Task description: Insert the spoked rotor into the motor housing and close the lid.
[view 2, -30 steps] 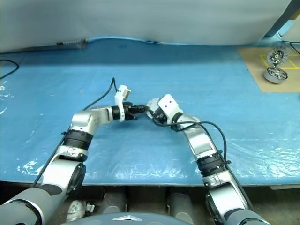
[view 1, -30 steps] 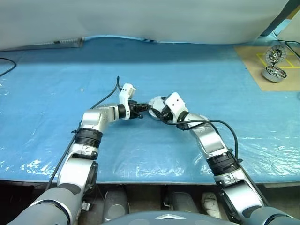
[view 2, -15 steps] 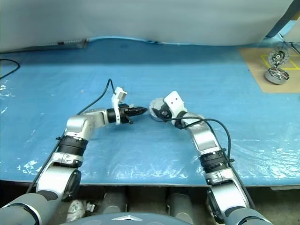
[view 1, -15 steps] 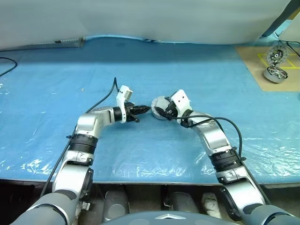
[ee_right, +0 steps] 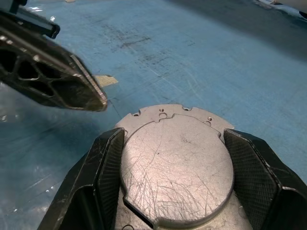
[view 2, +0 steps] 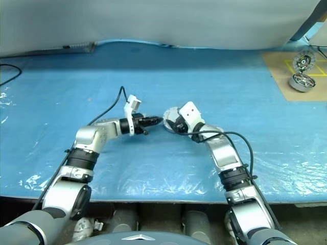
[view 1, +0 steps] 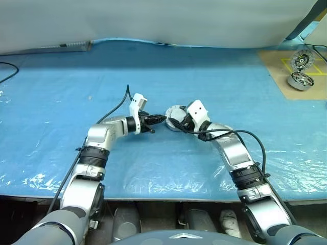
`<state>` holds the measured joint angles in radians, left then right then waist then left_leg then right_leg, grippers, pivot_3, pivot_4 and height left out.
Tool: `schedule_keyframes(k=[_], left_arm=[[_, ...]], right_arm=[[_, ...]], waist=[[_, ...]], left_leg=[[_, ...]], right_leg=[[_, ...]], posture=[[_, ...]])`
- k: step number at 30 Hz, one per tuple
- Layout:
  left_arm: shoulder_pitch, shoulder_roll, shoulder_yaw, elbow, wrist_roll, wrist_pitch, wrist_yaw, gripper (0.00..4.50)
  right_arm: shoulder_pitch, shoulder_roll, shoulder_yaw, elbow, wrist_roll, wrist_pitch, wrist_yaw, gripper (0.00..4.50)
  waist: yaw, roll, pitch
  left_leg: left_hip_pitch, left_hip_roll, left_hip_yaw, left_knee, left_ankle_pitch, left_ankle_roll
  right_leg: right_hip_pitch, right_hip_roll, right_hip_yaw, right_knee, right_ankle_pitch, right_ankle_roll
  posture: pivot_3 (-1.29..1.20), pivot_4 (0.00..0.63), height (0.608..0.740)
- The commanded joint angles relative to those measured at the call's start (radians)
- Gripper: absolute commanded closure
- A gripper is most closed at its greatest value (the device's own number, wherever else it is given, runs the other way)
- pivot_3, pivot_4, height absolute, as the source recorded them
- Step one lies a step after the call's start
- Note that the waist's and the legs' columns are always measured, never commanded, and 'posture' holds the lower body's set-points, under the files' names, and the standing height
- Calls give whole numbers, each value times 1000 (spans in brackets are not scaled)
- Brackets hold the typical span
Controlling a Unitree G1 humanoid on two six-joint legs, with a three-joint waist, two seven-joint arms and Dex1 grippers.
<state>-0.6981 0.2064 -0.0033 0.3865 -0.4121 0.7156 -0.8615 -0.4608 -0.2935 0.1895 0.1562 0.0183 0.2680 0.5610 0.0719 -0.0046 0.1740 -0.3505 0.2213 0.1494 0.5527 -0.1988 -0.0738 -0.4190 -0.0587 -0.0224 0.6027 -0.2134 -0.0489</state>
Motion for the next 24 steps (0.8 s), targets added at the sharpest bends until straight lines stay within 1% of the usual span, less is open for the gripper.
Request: schedule_keyframes(k=[1,6,11,16,24], left_arm=[[-59,-19,10,47,7,-67,10,4500],[-121,-45,-15,190,64,-115,46,4500],[-151,-58,-15,264,92,-141,59,4500],[-152,-54,-23,288,104,-144,56,4500],[-144,-65,-43,272,106,-127,36,4500]], right_arm=[[44,-9,38,33,-34,28,5,1531],[43,-6,40,29,-40,29,5,1531],[38,-4,41,30,-44,30,3,1531],[30,-3,46,35,-46,27,3,1531],[11,3,35,50,-43,6,-5,1531]], waist=[[0,0,0],[-1,0,0],[0,0,0],[0,0,0],[0,0,0]], left_leg=[[0,0,0,0,0,0],[0,0,0,0,0,0],[0,0,0,-1,0,0],[1,-1,0,0,0,0],[1,0,0,0,0,0]], right_leg=[[0,0,0,0,0,0],[0,0,0,0,0,0],[0,0,0,0,0,0],[1,0,0,0,0,0],[1,0,0,1,0,0]], posture=[[0,150,740],[0,150,740],[0,150,740],[0,150,740],[0,150,740]])
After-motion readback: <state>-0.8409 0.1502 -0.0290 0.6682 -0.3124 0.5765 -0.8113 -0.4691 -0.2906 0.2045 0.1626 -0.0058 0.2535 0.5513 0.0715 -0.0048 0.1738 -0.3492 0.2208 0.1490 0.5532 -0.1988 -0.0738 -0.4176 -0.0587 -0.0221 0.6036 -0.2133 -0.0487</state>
